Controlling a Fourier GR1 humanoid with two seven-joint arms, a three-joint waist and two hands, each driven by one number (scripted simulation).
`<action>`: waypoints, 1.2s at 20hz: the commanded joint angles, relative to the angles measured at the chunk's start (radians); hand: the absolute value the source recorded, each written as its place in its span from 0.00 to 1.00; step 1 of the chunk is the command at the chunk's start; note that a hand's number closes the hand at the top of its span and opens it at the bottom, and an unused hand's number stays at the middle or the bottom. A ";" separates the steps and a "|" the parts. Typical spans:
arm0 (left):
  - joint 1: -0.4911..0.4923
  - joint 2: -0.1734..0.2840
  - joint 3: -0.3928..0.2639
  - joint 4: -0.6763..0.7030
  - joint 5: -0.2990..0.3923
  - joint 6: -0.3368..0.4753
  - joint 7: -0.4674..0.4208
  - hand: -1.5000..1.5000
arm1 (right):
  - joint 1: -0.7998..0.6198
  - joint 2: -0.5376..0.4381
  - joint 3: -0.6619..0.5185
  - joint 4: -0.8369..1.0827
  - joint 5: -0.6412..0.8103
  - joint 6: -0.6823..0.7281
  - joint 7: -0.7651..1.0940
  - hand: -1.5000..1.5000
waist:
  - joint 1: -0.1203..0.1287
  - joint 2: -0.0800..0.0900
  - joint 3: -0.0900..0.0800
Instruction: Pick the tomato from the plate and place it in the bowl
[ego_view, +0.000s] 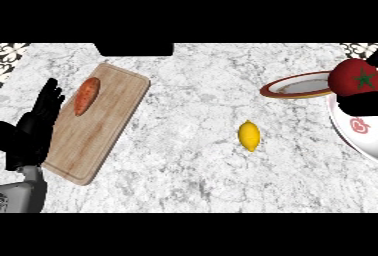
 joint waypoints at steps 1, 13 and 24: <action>0.057 -0.023 -0.024 -0.064 -0.015 0.002 0.000 0.50 | 0.035 -0.030 -0.144 0.058 -0.080 -0.049 -0.101 1.00 | 0.009 0.002 0.001; -0.001 -0.003 0.015 0.033 -0.006 -0.030 -0.051 0.50 | 0.036 -0.082 -0.314 0.612 -0.163 -0.320 -0.572 1.00 | 0.017 0.008 0.001; -0.006 -0.005 0.014 0.007 -0.001 -0.040 -0.015 0.50 | -0.091 -0.223 -0.374 1.098 -0.163 -0.225 -0.612 1.00 | 0.031 0.011 0.001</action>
